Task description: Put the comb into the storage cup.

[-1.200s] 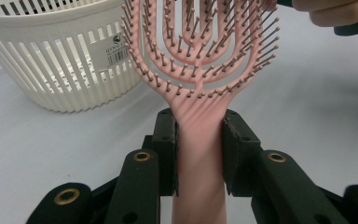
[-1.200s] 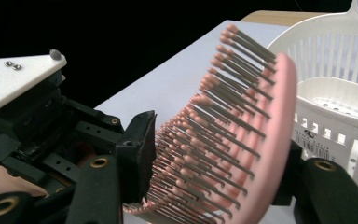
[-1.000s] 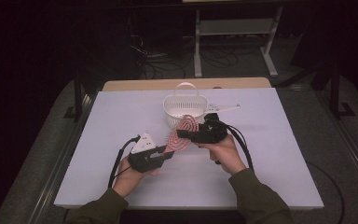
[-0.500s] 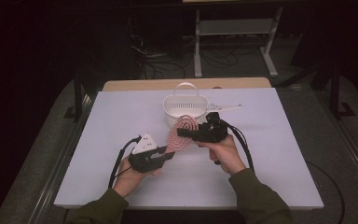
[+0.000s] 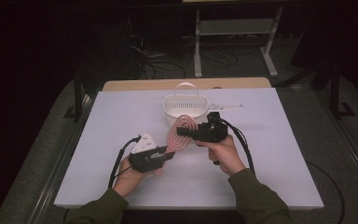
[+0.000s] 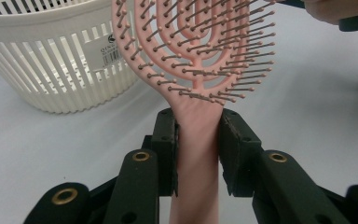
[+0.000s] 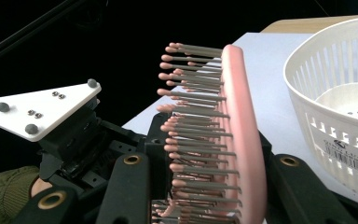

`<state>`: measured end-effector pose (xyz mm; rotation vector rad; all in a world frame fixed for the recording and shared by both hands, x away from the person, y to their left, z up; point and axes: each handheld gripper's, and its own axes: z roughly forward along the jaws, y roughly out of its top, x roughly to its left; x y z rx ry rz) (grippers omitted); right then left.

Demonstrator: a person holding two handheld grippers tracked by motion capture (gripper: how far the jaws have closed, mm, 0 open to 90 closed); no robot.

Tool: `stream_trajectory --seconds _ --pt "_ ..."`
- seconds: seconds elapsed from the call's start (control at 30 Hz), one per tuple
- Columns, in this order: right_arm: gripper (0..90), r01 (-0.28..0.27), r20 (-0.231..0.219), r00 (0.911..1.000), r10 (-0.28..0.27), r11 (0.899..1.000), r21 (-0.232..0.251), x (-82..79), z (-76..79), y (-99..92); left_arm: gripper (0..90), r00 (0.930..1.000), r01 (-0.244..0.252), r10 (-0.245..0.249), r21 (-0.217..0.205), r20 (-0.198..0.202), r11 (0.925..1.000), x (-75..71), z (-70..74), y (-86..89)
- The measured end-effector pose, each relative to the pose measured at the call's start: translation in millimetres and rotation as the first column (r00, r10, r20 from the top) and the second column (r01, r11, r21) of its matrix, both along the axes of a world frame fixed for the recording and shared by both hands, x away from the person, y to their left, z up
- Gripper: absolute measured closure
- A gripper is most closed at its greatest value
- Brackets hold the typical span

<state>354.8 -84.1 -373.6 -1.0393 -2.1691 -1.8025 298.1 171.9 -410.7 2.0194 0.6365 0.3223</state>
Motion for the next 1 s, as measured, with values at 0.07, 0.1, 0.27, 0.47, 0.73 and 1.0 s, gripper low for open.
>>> stream_trajectory --seconds 0.07,0.1,0.27,0.47,0.73,1.0 --pt "63.2 0.006 0.003 1.0 -0.006 1.0 -0.001 -0.1 0.3 -0.9 66.7 1.0 -0.001 0.0 -0.007 -0.005 1.0 0.6 0.0 0.4" --pt "63.2 0.01 0.005 0.9999 -0.01 1.0 -0.002 -0.1 0.4 -1.6 65.3 1.0 0.0 0.0 -0.003 -0.007 1.0 1.0 -0.2 0.6" --pt "63.2 0.022 0.002 0.9998 -0.022 1.0 0.012 0.7 1.2 -5.5 59.1 0.9997 0.007 -0.008 -0.009 -0.025 0.9999 2.4 -0.7 2.2" --pt "63.2 0.037 0.006 0.9993 -0.038 0.999 0.019 1.8 2.3 -10.2 51.4 0.9983 0.024 -0.024 -0.013 -0.052 0.9996 5.7 -2.8 7.2" --pt "63.1 0.069 0.011 0.9976 -0.069 0.997 0.043 3.3 5.9 -20.5 40.3 0.9939 0.076 -0.075 0.005 -0.081 0.9971 1.9 -4.4 17.9" --pt "63.2 0.088 0.014 0.9959 -0.089 0.995 0.053 4.0 8.2 -27.8 28.0 0.9888 0.101 -0.097 0.037 -0.114 0.9942 -2.6 -11.0 38.5"
